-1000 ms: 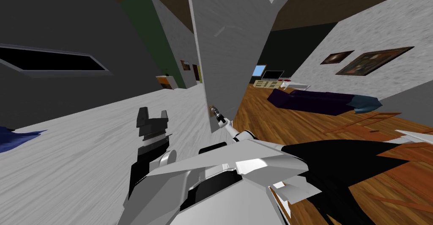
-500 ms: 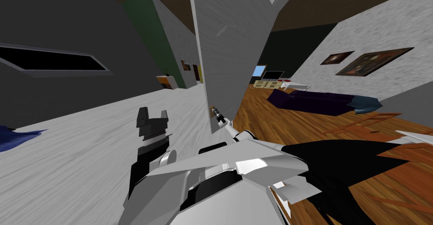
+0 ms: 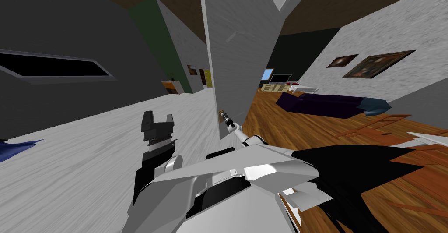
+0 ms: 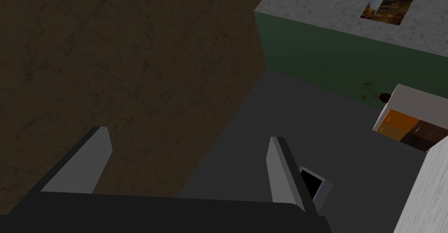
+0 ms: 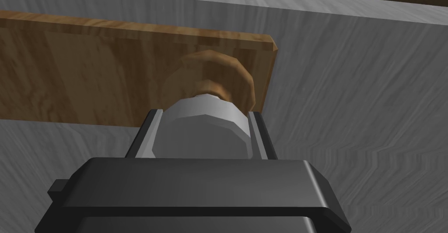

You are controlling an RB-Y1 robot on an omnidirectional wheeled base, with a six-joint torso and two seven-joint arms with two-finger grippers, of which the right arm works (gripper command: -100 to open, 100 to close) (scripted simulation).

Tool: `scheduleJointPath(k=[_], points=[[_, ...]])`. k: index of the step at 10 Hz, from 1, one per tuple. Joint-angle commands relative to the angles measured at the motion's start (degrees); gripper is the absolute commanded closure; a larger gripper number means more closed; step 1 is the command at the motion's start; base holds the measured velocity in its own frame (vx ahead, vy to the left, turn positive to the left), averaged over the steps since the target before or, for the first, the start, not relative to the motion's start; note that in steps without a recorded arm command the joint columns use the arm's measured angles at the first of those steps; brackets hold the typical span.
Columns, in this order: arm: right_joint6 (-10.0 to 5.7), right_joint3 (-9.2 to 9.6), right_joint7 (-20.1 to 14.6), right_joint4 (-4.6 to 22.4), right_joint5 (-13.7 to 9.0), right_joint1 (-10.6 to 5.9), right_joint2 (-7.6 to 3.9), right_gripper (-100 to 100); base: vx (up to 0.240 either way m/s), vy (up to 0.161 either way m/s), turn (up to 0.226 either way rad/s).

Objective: Push the door open

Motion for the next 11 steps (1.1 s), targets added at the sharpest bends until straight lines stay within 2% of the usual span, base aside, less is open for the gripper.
scheduleJointPath(k=[1, 4, 8, 9, 10, 11], points=[[0.20, -1.02, -0.04, -0.99, -0.44, -0.42, -1.28, 100, 0.184, 0.151, -0.061], [0.28, -2.67, 0.51, -1.11, -1.08, -0.38, -1.48, 100, 0.176, 0.160, -0.049], [0.37, -4.75, 1.20, -1.26, -1.90, -0.34, 0.03, 100, 0.149, 0.141, -0.073], [0.39, -4.51, 1.18, -1.02, -1.76, -0.26, -0.41, 100, 0.068, 0.047, -0.028], [0.40, -5.65, 1.56, -1.12, -2.18, -0.24, -1.40, 100, 0.120, 0.097, -0.043], [0.41, -5.90, 1.64, -1.13, -2.27, -0.23, -1.59, 100, 0.152, 0.158, -0.083]])
